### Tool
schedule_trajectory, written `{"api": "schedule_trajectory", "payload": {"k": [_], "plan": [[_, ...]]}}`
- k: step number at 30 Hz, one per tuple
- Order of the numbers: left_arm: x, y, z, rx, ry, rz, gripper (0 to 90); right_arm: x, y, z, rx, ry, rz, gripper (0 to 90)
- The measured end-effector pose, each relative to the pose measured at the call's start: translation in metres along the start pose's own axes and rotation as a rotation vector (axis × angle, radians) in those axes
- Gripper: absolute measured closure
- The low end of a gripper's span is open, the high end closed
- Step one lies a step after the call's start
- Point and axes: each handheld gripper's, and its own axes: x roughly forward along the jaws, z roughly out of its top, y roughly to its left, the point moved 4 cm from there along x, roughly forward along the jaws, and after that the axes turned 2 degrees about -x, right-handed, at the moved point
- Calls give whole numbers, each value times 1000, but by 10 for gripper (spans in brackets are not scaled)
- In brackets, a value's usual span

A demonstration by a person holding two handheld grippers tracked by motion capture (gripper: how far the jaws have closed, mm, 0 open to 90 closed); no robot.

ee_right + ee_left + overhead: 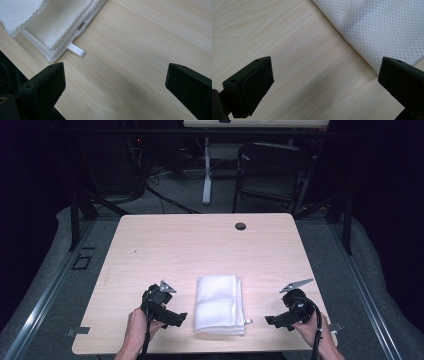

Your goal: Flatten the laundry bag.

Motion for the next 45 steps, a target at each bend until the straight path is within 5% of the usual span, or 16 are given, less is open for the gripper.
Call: {"api": "schedule_trajectory", "payload": {"k": [9, 28, 45], "plan": [[1, -7, 4, 12, -14, -28, 0, 1, 4, 1, -10, 2, 1, 25], [7, -54, 29, 146, -69, -105, 2, 5, 11, 4, -17, 6, 8, 33], [34, -95, 40, 282, -27, -177, 114, 11, 16, 6, -22, 25, 35, 44]]}}
